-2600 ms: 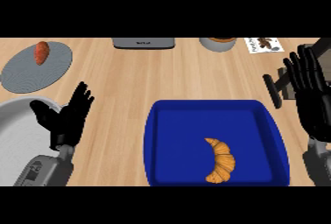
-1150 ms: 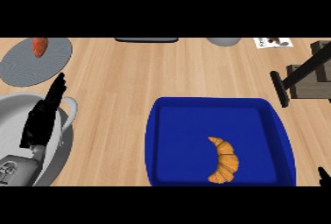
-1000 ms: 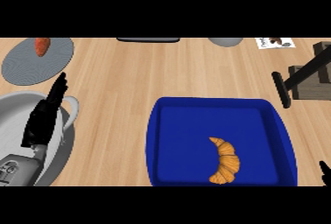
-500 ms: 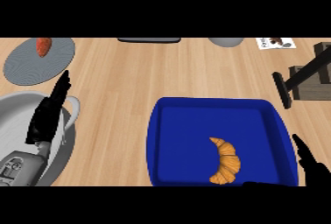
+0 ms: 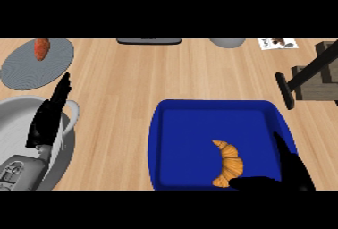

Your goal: Pick the croissant from the tray and place it in the tiered basket

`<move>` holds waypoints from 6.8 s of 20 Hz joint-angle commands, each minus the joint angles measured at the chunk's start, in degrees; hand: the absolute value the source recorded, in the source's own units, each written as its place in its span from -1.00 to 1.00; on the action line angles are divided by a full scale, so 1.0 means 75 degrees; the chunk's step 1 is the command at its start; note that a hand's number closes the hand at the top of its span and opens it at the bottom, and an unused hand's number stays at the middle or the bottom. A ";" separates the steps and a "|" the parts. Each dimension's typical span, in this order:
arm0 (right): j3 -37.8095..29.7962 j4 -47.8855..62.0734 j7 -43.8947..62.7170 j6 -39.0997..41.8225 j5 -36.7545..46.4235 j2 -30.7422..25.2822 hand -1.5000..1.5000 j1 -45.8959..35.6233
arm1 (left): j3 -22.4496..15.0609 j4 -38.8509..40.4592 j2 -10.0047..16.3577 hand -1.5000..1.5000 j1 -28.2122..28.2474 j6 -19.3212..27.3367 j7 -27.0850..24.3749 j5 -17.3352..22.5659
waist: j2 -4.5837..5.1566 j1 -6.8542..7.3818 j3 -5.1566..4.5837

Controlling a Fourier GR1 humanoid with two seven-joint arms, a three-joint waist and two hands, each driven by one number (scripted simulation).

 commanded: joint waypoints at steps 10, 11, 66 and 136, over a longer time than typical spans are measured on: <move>0.0210 0.0376 0.1587 0.1099 0.1413 0.0753 -1.00 -0.0270 | 0.0322 -0.0172 -0.0096 0.00 0.0198 -0.0189 0.0003 -0.0055 | -0.0023 -0.0098 0.0008; 0.0288 0.0799 0.1510 0.1121 0.1601 0.0987 -1.00 -0.0654 | 0.0366 -0.0055 -0.0099 0.00 0.0379 -0.0250 -0.0283 -0.0098 | -0.0013 -0.0052 0.0008; -0.1098 0.3167 0.0629 0.0166 0.1490 0.1942 1.00 -0.2646 | 0.1104 -0.0579 -0.0784 0.00 0.0565 -0.1006 -0.0013 -0.0932 | -0.0010 0.0061 0.0009; -0.8341 1.2367 0.1123 0.0737 0.9303 -0.3805 -1.00 -1.1550 | 0.1327 0.0120 -0.0929 0.00 -0.0324 -0.1171 0.0064 -0.1036 | 0.0141 0.0289 0.0029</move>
